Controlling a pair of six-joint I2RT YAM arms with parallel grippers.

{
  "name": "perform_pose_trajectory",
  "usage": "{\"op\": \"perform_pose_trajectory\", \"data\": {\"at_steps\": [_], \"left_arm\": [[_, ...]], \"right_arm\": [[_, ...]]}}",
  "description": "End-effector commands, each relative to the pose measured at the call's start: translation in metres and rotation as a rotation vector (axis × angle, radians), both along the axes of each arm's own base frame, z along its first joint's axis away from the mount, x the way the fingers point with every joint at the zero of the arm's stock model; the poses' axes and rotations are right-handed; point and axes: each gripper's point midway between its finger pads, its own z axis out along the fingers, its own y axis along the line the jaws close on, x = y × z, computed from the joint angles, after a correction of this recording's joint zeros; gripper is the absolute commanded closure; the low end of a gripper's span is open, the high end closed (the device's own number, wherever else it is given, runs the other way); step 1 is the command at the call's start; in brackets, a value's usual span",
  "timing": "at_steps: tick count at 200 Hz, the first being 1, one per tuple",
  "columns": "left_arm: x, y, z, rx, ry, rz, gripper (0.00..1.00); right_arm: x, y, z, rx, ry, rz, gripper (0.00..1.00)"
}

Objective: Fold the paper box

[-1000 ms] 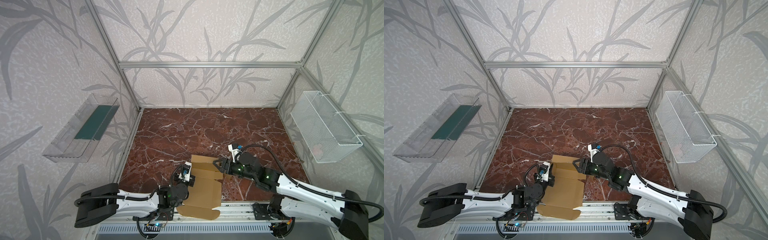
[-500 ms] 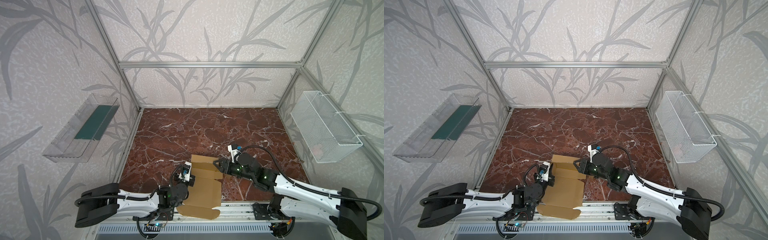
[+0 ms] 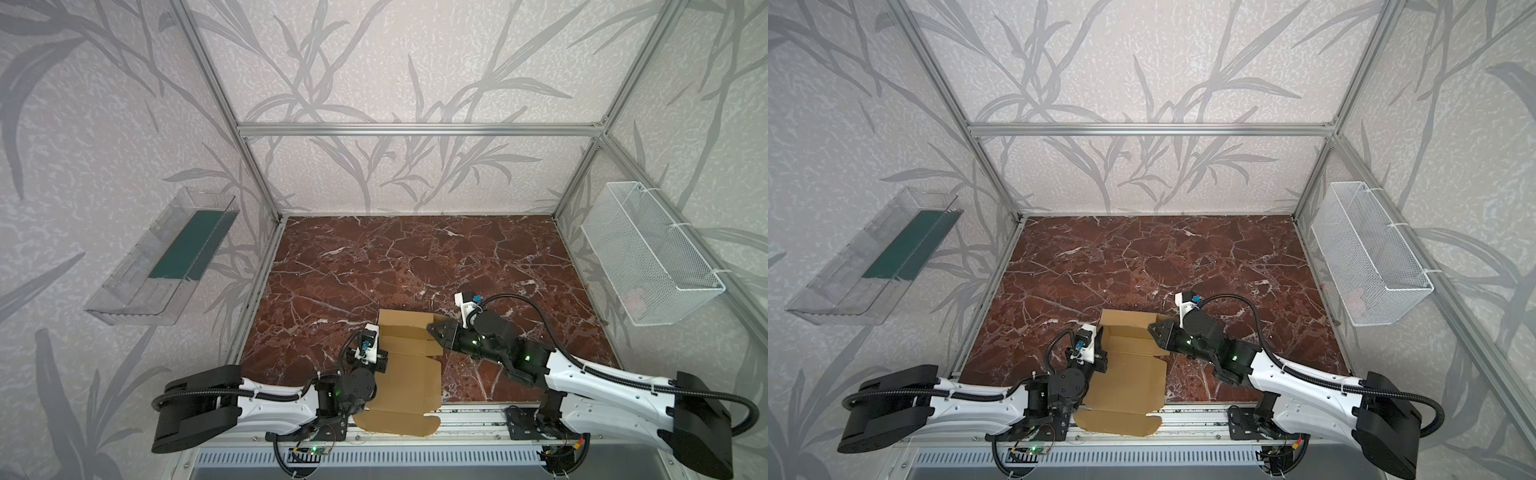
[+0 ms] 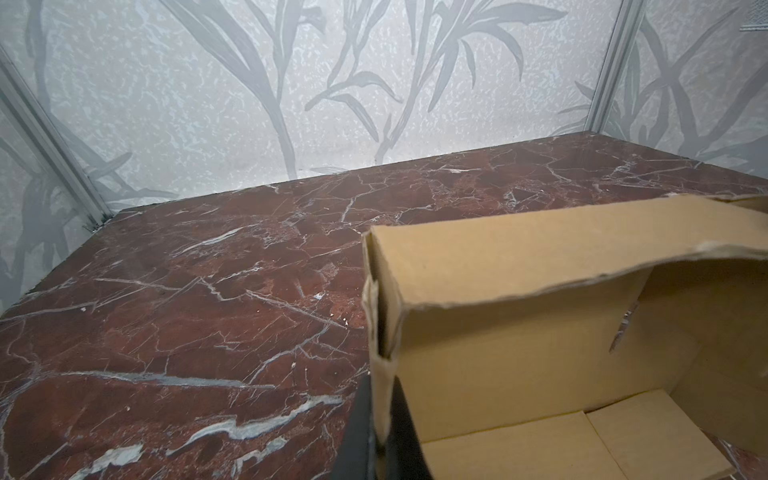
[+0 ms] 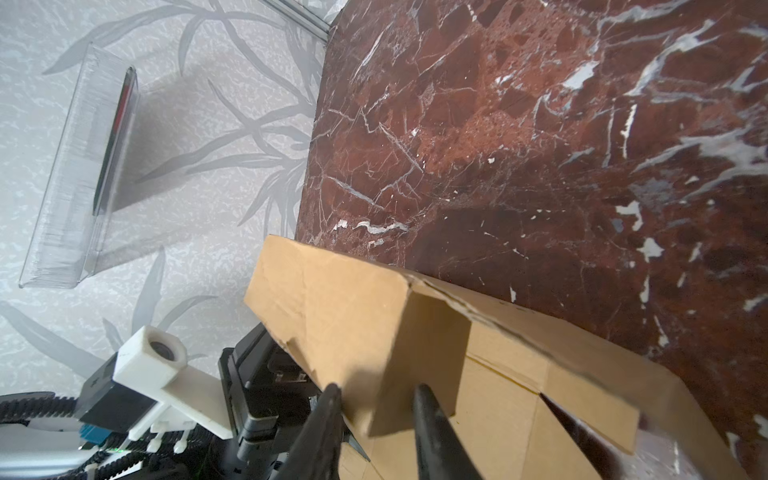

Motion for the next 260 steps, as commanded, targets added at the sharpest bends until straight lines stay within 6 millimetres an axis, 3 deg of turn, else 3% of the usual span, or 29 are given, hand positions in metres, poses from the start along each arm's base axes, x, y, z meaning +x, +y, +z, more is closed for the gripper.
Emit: {"op": "perform_pose_trajectory", "data": {"at_steps": [1, 42, 91, 158, 218, 260], "left_arm": [[0.002, 0.010, 0.005, -0.056, -0.014, 0.069, 1.00], [0.006, 0.016, 0.012, -0.025, -0.041, 0.131, 1.00], [0.009, 0.004, 0.019, -0.012, -0.081, 0.118, 1.00], [0.013, -0.032, 0.022, 0.006, -0.117, 0.066, 1.00], [0.013, -0.032, 0.011, -0.029, -0.093, 0.070, 1.00], [0.011, -0.035, 0.005, -0.029, -0.082, 0.075, 1.00]], "right_arm": [[0.001, -0.005, 0.003, 0.012, -0.022, -0.027, 0.69], [-0.008, -0.024, 0.002, 0.011, -0.030, -0.046, 0.64], [-0.020, -0.051, -0.034, -0.045, 0.011, -0.077, 0.60], [-0.022, -0.044, -0.072, -0.102, 0.040, -0.042, 0.60], [-0.005, -0.066, -0.097, -0.211, 0.001, -0.167, 0.59], [-0.002, -0.066, -0.108, -0.229, 0.035, -0.194, 0.59]]}}
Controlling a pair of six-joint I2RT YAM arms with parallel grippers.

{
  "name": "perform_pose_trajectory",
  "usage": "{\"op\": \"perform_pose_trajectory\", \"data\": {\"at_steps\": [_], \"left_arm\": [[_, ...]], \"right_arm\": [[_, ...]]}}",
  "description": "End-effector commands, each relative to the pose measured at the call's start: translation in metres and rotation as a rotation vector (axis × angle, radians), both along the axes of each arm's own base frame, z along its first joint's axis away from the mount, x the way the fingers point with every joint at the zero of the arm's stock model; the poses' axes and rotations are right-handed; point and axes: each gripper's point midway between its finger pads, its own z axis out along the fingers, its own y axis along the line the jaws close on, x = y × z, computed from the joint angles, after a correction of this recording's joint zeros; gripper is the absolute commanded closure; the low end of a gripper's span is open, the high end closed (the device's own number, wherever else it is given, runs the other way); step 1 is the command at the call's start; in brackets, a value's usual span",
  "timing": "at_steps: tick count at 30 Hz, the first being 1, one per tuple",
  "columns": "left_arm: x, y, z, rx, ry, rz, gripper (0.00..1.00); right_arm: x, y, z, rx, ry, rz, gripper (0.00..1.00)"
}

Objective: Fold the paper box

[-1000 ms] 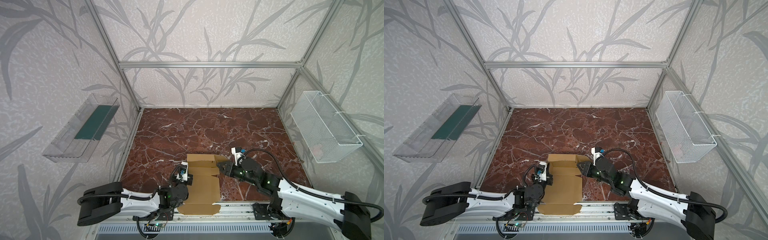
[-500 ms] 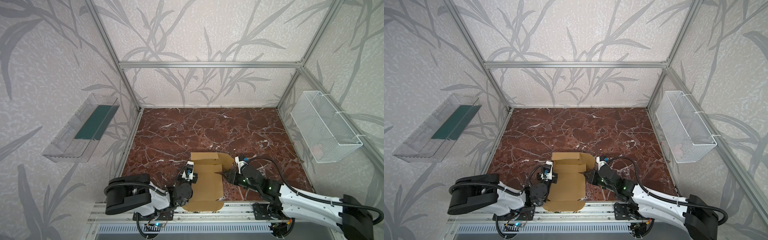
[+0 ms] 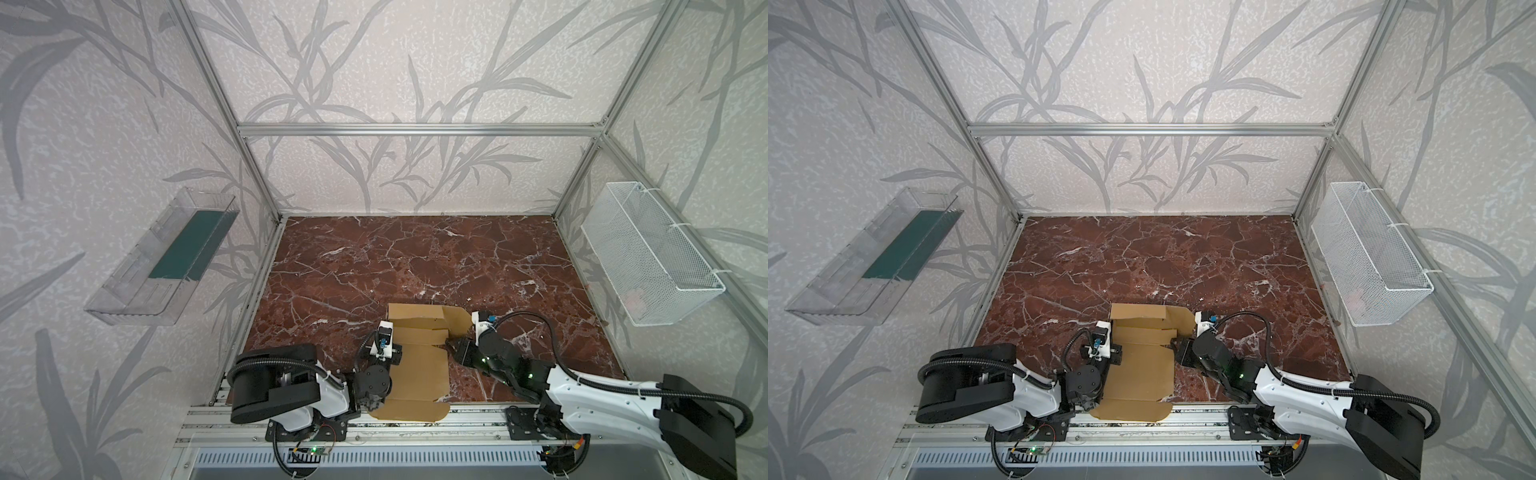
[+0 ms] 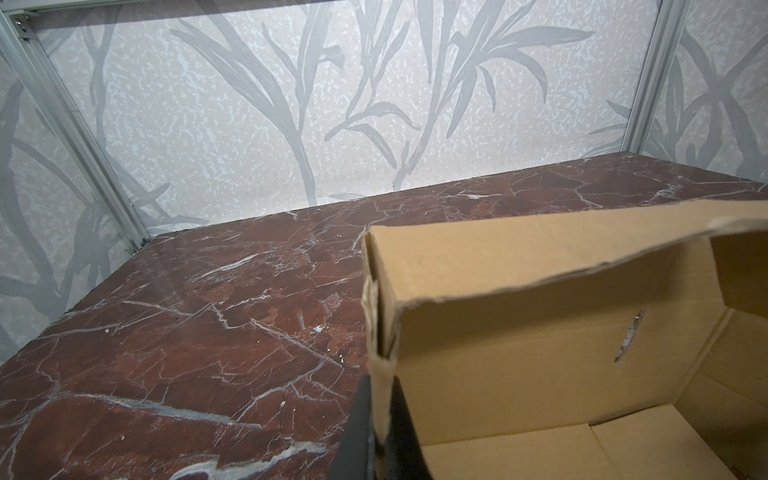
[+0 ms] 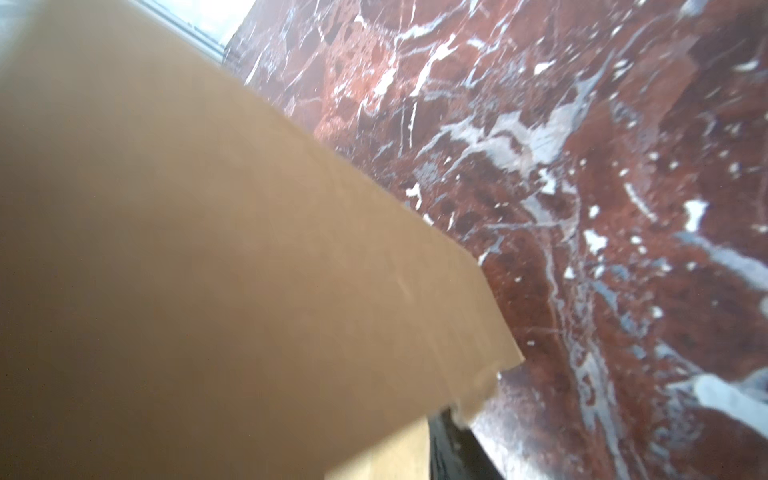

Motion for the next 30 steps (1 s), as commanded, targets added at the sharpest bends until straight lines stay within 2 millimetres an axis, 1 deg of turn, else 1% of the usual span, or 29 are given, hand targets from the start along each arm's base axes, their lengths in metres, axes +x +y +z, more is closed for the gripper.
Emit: {"op": "perform_pose_trajectory", "data": {"at_steps": [1, 6, 9, 12, 16, 18, 21, 24, 26, 30], "left_arm": [[-0.002, -0.004, 0.001, -0.060, 0.001, 0.000, 1.00], [-0.004, -0.006, 0.002, -0.067, 0.000, -0.001, 1.00], [-0.005, -0.005, 0.003, -0.074, -0.001, -0.004, 1.00], [-0.007, -0.003, 0.002, -0.085, 0.001, -0.002, 1.00], [-0.009, -0.003, 0.000, -0.098, 0.005, 0.000, 1.00], [-0.010, -0.003, -0.001, -0.096, 0.006, 0.000, 1.00], [-0.011, -0.003, -0.001, -0.094, 0.007, 0.001, 1.00], [-0.011, -0.002, -0.002, -0.094, 0.007, 0.002, 1.00], [-0.011, -0.001, -0.002, -0.093, 0.006, 0.009, 1.00], [-0.011, 0.000, -0.001, -0.094, 0.005, 0.010, 1.00]], "right_arm": [[-0.001, -0.008, -0.018, -0.053, 0.036, -0.037, 0.59], [0.004, -0.005, -0.023, -0.052, 0.035, -0.053, 0.59], [0.006, -0.006, -0.031, -0.064, 0.042, -0.067, 0.58], [0.006, -0.008, -0.038, -0.062, 0.061, -0.084, 0.58], [0.003, -0.005, -0.044, -0.069, 0.094, -0.079, 0.58], [0.001, -0.008, -0.050, -0.083, 0.126, -0.094, 0.58], [-0.002, -0.018, -0.057, -0.078, 0.151, -0.136, 0.57], [-0.005, -0.023, -0.058, -0.109, 0.161, -0.135, 0.57], [-0.008, -0.023, -0.056, -0.107, 0.165, -0.119, 0.57], [-0.012, -0.033, -0.046, -0.117, 0.149, -0.117, 0.57]]}}
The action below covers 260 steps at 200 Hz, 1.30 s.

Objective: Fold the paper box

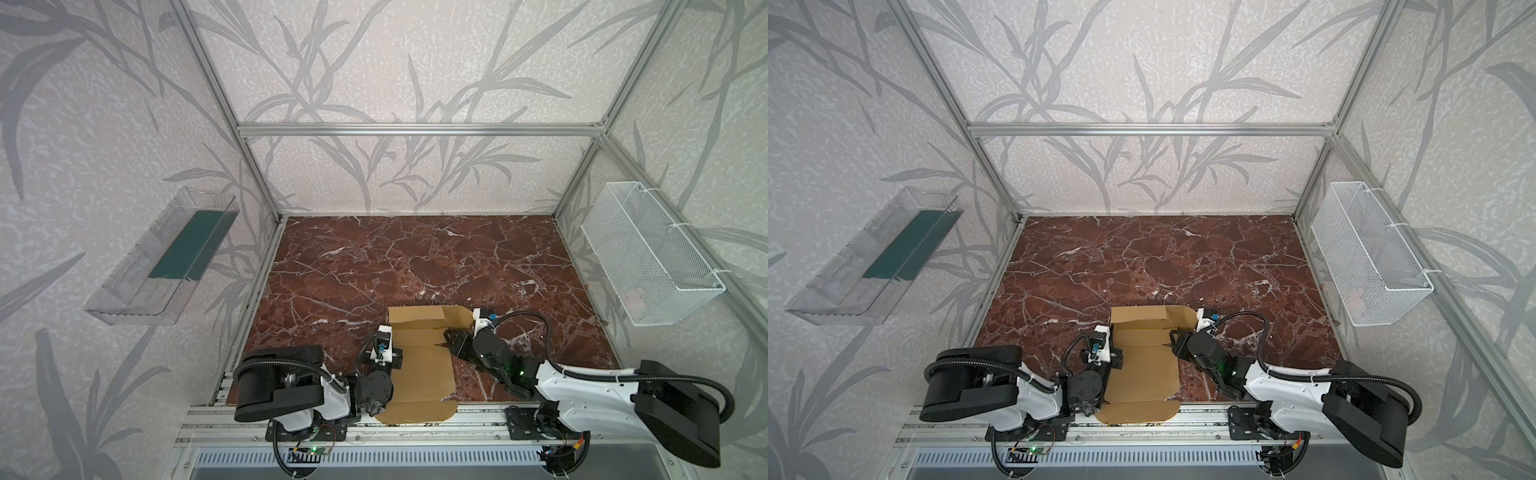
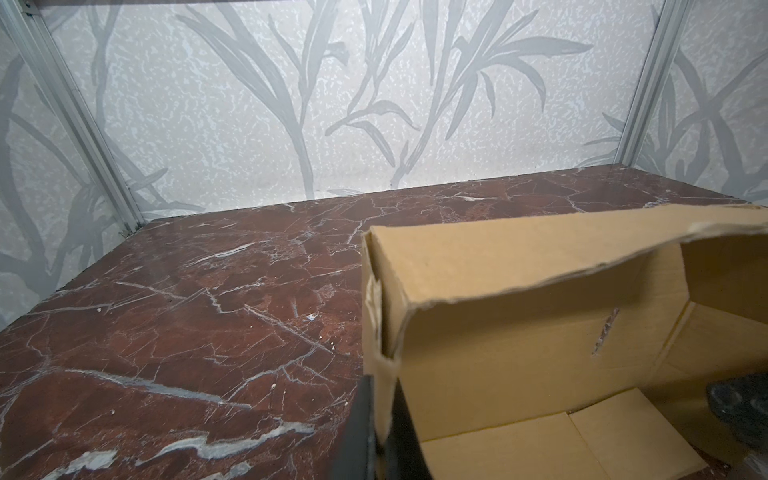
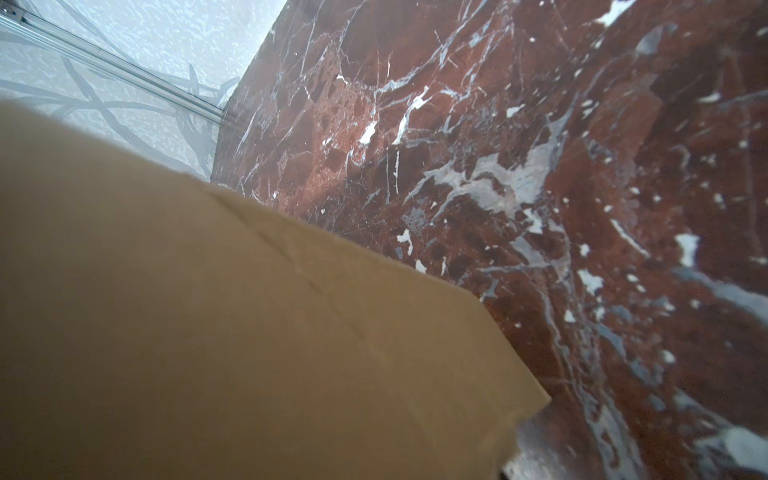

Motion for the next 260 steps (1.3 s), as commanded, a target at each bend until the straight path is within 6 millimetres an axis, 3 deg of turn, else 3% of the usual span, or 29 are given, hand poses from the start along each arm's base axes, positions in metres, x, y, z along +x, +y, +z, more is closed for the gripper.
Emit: {"op": "perform_pose_trajectory", "data": {"at_steps": [1, 40, 62, 95, 152, 182, 260], "left_arm": [[-0.002, 0.003, 0.001, -0.045, 0.000, 0.004, 1.00], [-0.002, 0.007, 0.000, -0.039, -0.002, 0.028, 1.00], [-0.002, 0.008, 0.001, -0.062, 0.001, 0.026, 1.00], [-0.002, 0.006, 0.001, -0.076, 0.002, 0.024, 1.00], [-0.004, 0.011, 0.011, -0.150, -0.004, 0.033, 1.00], [-0.005, 0.009, 0.012, -0.148, -0.006, 0.023, 1.00], [-0.009, 0.005, 0.008, -0.132, -0.001, 0.010, 1.00]], "right_arm": [[-0.029, -0.034, -0.041, -0.159, 0.143, 0.010, 0.57], [-0.040, -0.054, -0.022, -0.176, 0.106, 0.027, 0.57], [-0.049, -0.056, -0.014, -0.143, 0.106, 0.060, 0.57], [-0.051, -0.036, 0.002, -0.055, 0.039, 0.140, 0.57], [-0.057, 0.008, 0.003, -0.062, 0.007, 0.241, 0.58], [-0.049, 0.012, 0.000, -0.087, -0.011, 0.206, 0.58], [-0.016, -0.008, 0.006, -0.120, -0.090, 0.081, 0.58]]}}
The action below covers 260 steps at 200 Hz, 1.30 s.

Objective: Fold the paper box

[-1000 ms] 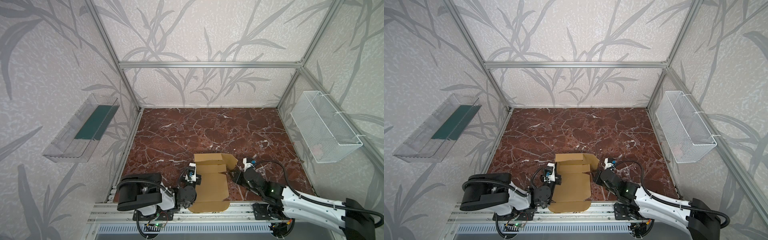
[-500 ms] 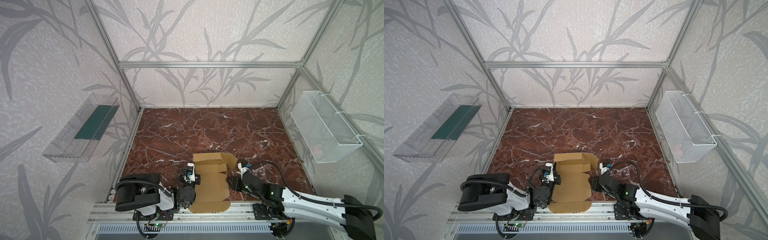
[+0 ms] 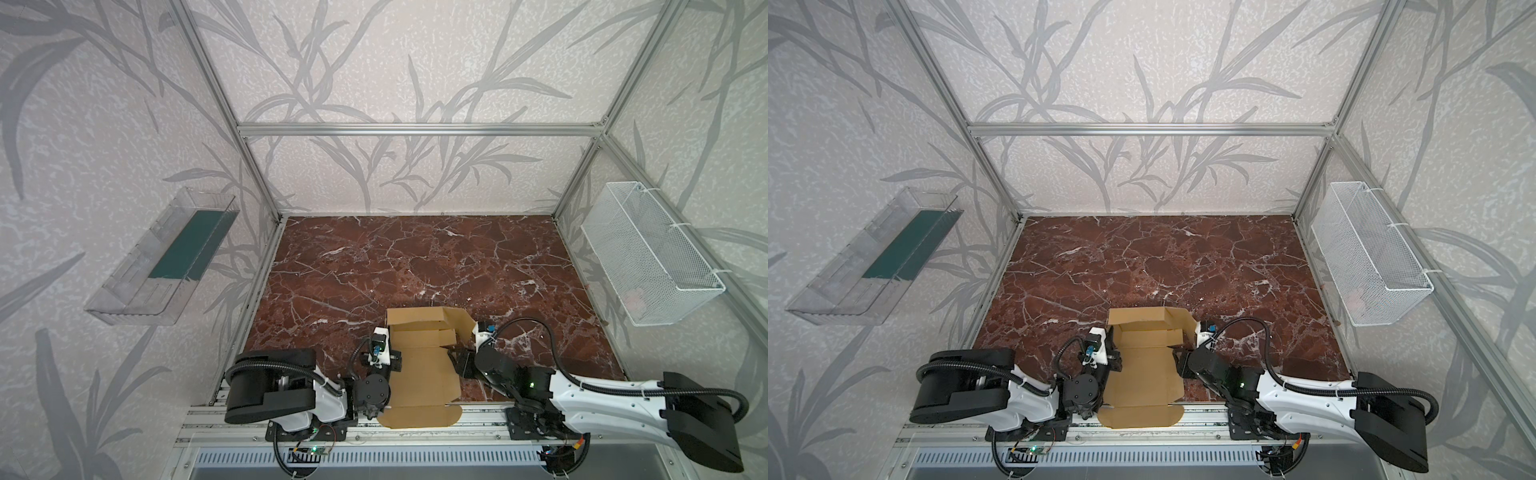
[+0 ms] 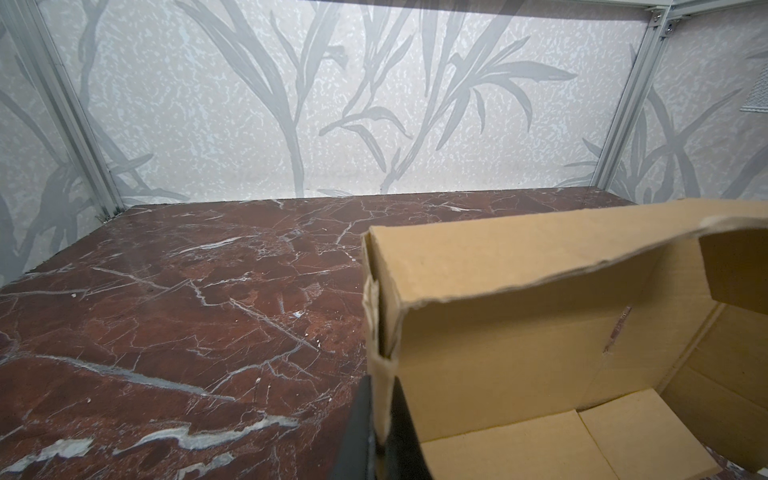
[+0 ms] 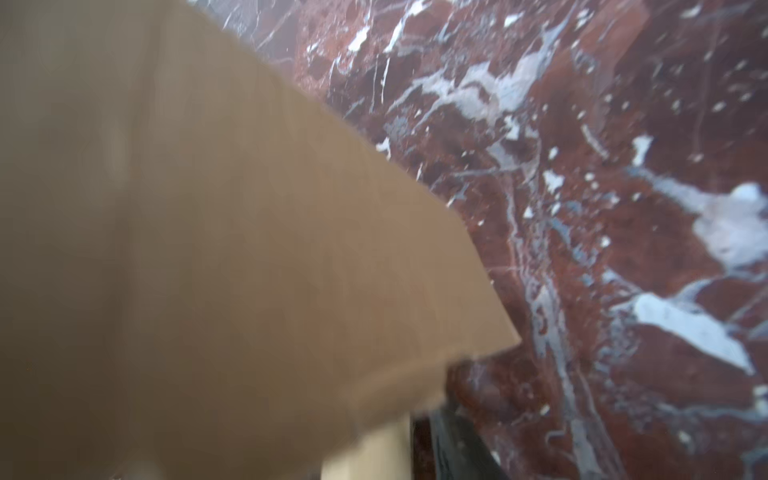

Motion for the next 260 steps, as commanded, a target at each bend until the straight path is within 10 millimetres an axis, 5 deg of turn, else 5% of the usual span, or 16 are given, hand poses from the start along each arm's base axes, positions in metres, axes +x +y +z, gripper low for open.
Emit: {"op": "perform_pose_trajectory", "data": {"at_steps": [1, 80, 157, 260], "left_arm": [[-0.001, 0.004, 0.002, -0.049, -0.001, 0.026, 1.00], [-0.004, -0.001, 0.010, -0.085, -0.006, 0.009, 1.00], [-0.006, -0.001, 0.013, -0.087, -0.010, 0.005, 1.00], [-0.008, -0.006, 0.010, -0.075, -0.007, -0.004, 1.00]], "right_arm": [[0.018, 0.001, 0.018, 0.042, -0.054, -0.035, 0.58], [0.021, 0.011, 0.024, 0.076, -0.085, 0.005, 0.60], [0.022, -0.023, 0.000, -0.028, -0.016, -0.138, 0.61], [0.025, 0.025, 0.023, 0.134, -0.096, 0.019, 0.61]]}}
